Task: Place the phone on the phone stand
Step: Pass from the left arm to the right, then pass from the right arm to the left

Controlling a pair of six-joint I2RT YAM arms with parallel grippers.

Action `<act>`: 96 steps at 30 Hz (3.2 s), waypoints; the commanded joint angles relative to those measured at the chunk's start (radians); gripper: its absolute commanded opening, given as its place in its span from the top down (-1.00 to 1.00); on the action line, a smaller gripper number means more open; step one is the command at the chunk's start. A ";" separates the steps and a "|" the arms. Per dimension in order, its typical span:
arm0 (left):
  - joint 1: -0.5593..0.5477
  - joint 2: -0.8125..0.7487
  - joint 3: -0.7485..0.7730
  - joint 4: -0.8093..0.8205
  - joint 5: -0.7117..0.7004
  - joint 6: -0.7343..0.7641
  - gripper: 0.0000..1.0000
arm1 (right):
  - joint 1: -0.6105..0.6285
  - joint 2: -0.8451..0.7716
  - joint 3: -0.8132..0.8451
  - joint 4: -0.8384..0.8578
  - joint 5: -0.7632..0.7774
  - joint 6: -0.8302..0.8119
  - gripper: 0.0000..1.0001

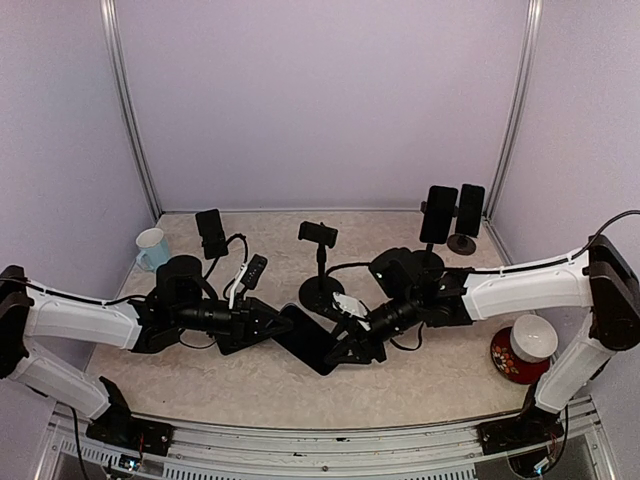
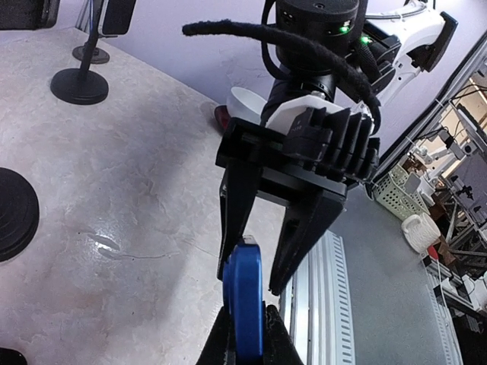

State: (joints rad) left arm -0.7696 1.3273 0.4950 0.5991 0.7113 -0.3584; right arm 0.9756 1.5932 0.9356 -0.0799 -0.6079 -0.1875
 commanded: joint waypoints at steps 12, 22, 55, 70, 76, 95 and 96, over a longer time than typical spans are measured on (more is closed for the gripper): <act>0.003 -0.025 -0.014 0.032 -0.052 0.025 -0.27 | -0.009 0.033 0.022 -0.006 -0.001 0.022 0.88; 0.001 -0.040 -0.013 0.017 -0.115 0.024 -0.98 | -0.009 0.017 0.007 0.014 0.095 0.030 0.93; -0.016 0.004 -0.007 0.033 -0.254 -0.042 -0.98 | -0.006 -0.062 -0.051 0.120 0.459 0.077 1.00; -0.016 0.023 0.010 0.019 -0.278 -0.043 -0.98 | -0.006 -0.052 -0.052 0.121 0.476 0.074 1.00; -0.017 0.038 0.010 0.029 -0.276 -0.050 -0.98 | -0.006 -0.052 -0.057 0.125 0.482 0.075 1.00; -0.017 0.070 0.010 0.044 -0.285 -0.055 -0.98 | -0.005 -0.039 -0.060 0.135 0.500 0.077 1.00; -0.017 0.072 0.010 0.045 -0.283 -0.056 -0.98 | -0.005 -0.039 -0.061 0.135 0.499 0.077 1.00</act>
State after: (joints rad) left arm -0.7807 1.3880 0.4816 0.6197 0.4355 -0.4118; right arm 0.9657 1.5688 0.8833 -0.0093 -0.1143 -0.1165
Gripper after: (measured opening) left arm 0.988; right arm 0.072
